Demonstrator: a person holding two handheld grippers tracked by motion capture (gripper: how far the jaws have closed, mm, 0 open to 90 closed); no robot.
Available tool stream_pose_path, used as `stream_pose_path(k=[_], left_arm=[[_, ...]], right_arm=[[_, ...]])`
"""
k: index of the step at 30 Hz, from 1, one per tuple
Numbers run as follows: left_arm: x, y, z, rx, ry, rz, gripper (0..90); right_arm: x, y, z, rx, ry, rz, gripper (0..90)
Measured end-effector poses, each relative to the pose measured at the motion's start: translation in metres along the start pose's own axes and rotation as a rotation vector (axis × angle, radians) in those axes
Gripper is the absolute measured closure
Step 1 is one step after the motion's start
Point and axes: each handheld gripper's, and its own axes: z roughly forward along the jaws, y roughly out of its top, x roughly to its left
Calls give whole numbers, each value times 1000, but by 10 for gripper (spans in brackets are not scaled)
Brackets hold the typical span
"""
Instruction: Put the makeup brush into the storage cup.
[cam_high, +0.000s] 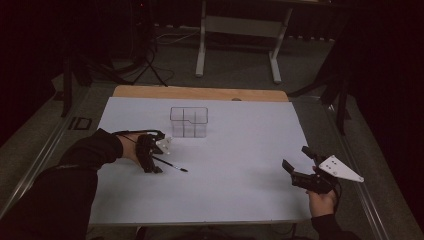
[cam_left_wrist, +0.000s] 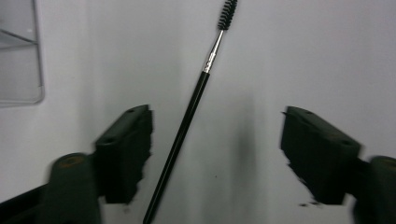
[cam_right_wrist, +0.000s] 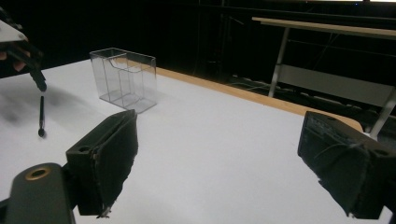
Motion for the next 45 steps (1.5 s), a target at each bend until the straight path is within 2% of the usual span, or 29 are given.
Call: stream_pose_path(k=[3, 7, 12, 15, 22, 24, 29, 32, 37, 40, 45], left_arm=[[3, 4, 3, 8, 6, 29, 392], [4, 8, 8, 34, -16, 69, 523], [7, 10, 13, 66, -10, 116, 636], [9, 12, 16, 90, -1, 144, 665], [14, 15, 26, 128, -37, 166, 731], [15, 16, 28, 133, -42, 188, 753], [16, 17, 30, 130, -54, 201, 803], [17, 18, 31, 131, -81, 200, 834], [17, 20, 31, 146, -80, 219, 849], [17, 21, 30, 153, -67, 211, 852], [19, 22, 19, 118, -43, 174, 852]], right_arm=[[0, 0, 0, 3, 0, 6, 119], [0, 0, -1, -1, 1, 4, 118], [0, 0, -1, -3, 1, 4, 119], [-1, 0, -1, -5, 2, 4, 118], [-1, 0, -2, -5, 3, 5, 118], [-1, 0, -2, -5, 2, 5, 119], [-1, 0, -2, -4, 1, 5, 119], [-1, 0, -2, -2, -2, 8, 118], [-2, 0, -2, 1, -5, 12, 119], [-1, 0, -2, 1, -5, 12, 119], [-2, 0, -2, 0, -6, 11, 119]])
